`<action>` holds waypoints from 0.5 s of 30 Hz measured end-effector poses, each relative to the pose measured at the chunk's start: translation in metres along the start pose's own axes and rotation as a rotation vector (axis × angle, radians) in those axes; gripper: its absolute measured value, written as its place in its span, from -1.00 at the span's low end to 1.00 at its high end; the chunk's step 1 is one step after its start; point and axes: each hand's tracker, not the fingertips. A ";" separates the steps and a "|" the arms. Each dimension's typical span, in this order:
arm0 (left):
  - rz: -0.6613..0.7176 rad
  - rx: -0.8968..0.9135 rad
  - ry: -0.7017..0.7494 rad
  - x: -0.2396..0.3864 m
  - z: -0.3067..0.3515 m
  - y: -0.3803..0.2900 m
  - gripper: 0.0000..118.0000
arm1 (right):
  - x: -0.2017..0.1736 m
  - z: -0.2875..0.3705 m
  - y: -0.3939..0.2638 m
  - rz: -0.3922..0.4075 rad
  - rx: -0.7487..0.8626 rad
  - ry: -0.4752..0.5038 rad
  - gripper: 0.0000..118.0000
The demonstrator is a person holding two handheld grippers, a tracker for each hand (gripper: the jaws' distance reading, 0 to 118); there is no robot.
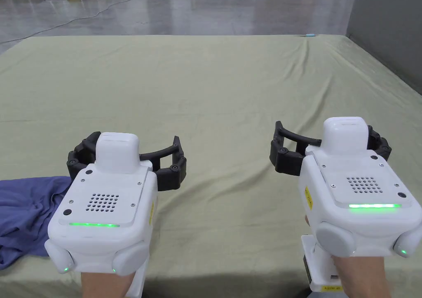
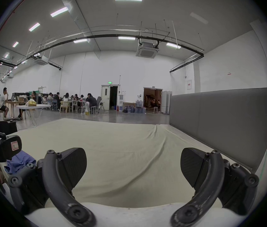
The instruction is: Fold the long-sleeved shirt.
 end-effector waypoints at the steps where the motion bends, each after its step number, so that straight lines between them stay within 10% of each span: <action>1: 0.000 0.000 -0.002 0.000 -0.001 0.000 0.99 | 0.000 0.001 0.001 0.002 -0.001 -0.001 0.94; 15: 0.013 0.003 -0.012 -0.002 -0.005 -0.002 0.99 | 0.000 0.000 0.002 -0.002 -0.008 0.013 0.94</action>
